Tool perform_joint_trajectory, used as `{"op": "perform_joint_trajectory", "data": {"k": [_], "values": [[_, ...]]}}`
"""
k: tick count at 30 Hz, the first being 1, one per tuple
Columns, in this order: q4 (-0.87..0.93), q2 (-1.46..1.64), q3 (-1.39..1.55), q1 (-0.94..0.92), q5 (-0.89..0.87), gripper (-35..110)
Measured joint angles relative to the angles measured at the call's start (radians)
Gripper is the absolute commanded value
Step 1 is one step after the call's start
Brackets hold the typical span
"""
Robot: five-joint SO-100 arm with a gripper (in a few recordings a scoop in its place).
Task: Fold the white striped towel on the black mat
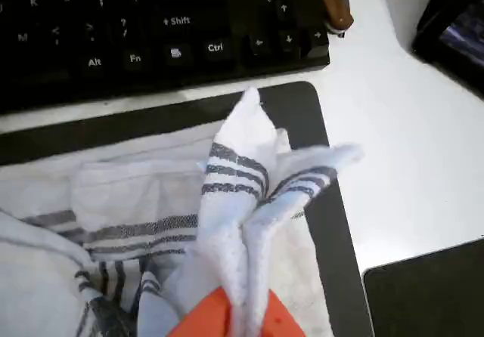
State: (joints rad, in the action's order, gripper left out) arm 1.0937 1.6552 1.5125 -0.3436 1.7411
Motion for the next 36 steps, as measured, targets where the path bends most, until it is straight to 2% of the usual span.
{"op": "perform_joint_trajectory", "data": {"k": [3,8,10,13,21,29,36], "values": [[-0.063,0.000,0.086,-0.058,0.052,1],[-0.230,-0.005,0.267,-0.150,0.100,15],[-0.230,-0.005,0.295,-0.167,0.104,16],[-0.130,0.018,0.284,-0.170,0.046,16],[0.308,0.225,0.172,-0.081,-0.532,20],[0.362,0.262,0.172,-0.081,-0.807,22],[0.347,0.127,0.170,0.133,-1.316,22]]}}
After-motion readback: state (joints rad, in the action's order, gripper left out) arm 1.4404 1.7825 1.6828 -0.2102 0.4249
